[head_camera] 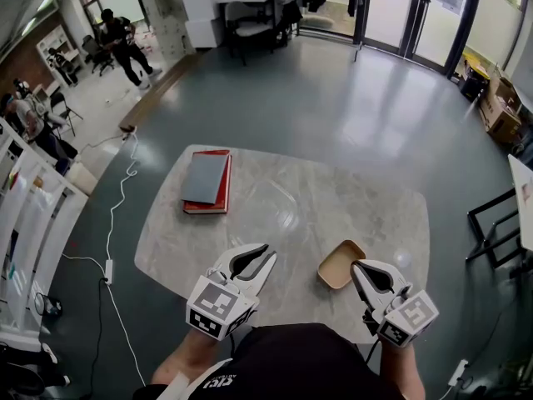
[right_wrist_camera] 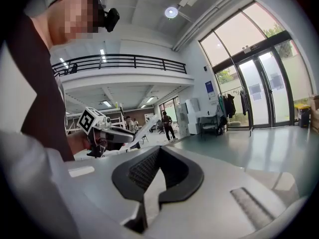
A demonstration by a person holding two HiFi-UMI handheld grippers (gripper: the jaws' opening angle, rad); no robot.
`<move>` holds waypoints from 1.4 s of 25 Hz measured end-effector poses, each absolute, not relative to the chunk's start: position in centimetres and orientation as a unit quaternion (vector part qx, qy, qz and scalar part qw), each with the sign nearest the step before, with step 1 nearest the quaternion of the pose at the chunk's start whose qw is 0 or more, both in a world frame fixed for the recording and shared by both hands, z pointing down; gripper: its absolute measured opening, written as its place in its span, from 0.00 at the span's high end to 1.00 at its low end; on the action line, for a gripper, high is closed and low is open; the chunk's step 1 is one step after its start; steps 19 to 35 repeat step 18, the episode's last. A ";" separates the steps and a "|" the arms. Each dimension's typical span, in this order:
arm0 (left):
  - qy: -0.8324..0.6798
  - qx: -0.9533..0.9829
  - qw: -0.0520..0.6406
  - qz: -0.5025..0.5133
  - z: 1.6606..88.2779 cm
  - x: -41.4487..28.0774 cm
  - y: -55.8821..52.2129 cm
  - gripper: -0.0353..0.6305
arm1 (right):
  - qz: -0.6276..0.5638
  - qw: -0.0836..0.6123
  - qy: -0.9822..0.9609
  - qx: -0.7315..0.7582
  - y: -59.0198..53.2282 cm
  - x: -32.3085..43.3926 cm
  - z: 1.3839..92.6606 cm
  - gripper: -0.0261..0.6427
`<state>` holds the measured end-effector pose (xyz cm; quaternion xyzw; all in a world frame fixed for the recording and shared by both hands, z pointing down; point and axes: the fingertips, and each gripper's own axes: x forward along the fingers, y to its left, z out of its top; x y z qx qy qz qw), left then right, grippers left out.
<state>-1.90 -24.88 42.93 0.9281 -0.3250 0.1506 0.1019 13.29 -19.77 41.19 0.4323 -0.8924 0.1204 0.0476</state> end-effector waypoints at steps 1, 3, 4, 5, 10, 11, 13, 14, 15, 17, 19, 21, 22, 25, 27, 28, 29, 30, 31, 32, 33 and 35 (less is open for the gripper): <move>-0.325 0.928 0.103 0.149 42.9 -1.9 -24.8 0.84 | 0.121 0.045 -0.893 0.431 -19.7 13.3 41.0 0.96; -0.325 0.928 0.104 0.148 42.8 -1.9 -24.8 0.84 | 0.124 0.042 -0.893 0.430 -19.6 13.4 41.0 0.96; -0.325 0.928 0.104 0.148 42.9 -1.9 -24.8 0.84 | 0.126 0.042 -0.893 0.430 -19.5 13.4 41.1 0.96; -0.325 0.928 0.104 0.148 42.9 -1.9 -24.8 0.84 | 0.127 0.042 -0.893 0.429 -19.5 13.4 41.3 0.96; -0.322 0.929 0.106 0.147 43.0 -2.0 -24.6 0.84 | 0.134 0.043 -0.893 0.427 -19.3 13.0 41.7 0.96; -0.321 0.929 0.107 0.147 43.1 -2.0 -24.6 0.84 | 0.135 0.044 -0.893 0.428 -19.3 13.0 41.7 0.96; -0.320 0.930 0.109 0.146 43.2 -2.0 -24.5 0.84 | 0.135 0.044 -0.892 0.429 -19.2 13.1 41.8 0.96; -0.320 0.930 0.110 0.145 43.1 -2.0 -24.4 0.84 | 0.135 0.044 -0.892 0.429 -19.1 13.1 41.8 0.96; -0.320 0.930 0.110 0.144 43.1 -2.0 -24.4 0.84 | 0.135 0.044 -0.892 0.429 -19.0 13.1 41.8 0.96; -0.320 0.930 0.109 0.142 42.9 -2.0 -24.3 0.84 | 0.134 0.044 -0.892 0.429 -18.9 13.1 41.8 0.96; -0.321 0.930 0.109 0.141 42.8 -2.0 -24.3 0.84 | 0.134 0.043 -0.892 0.429 -18.9 13.2 41.7 0.96; -0.321 0.930 0.109 0.141 42.8 -2.0 -24.3 0.84 | 0.134 0.043 -0.892 0.429 -18.9 13.2 41.7 0.96; -0.321 0.930 0.109 0.141 42.8 -2.0 -24.3 0.84 | 0.134 0.043 -0.892 0.429 -18.9 13.2 41.7 0.96; -0.321 0.930 0.109 0.141 42.8 -2.0 -24.3 0.84 | 0.134 0.043 -0.892 0.429 -18.9 13.2 41.7 0.96; -0.321 0.930 0.109 0.141 42.8 -2.0 -24.3 0.84 | 0.134 0.043 -0.892 0.429 -18.9 13.2 41.7 0.96; -0.321 0.930 0.109 0.141 42.8 -2.0 -24.3 0.84 | 0.134 0.043 -0.892 0.429 -18.9 13.2 41.7 0.96; -0.321 0.930 0.109 0.141 42.8 -2.0 -24.3 0.84 | 0.134 0.043 -0.892 0.429 -18.9 13.2 41.7 0.96; -0.321 0.930 0.109 0.141 42.8 -2.0 -24.3 0.84 | 0.134 0.043 -0.892 0.429 -18.9 13.2 41.7 0.96; -0.321 0.930 0.109 0.141 42.8 -2.0 -24.3 0.84 | 0.134 0.043 -0.892 0.429 -18.9 13.2 41.7 0.96; -0.321 0.930 0.109 0.141 42.8 -2.0 -24.3 0.84 | 0.134 0.043 -0.892 0.429 -18.9 13.2 41.7 0.96; -0.321 0.930 0.109 0.141 42.8 -2.0 -24.3 0.84 | 0.134 0.043 -0.892 0.429 -18.9 13.2 41.7 0.96; -0.321 0.930 0.109 0.141 42.8 -2.0 -24.3 0.84 | 0.134 0.043 -0.892 0.429 -18.9 13.2 41.7 0.96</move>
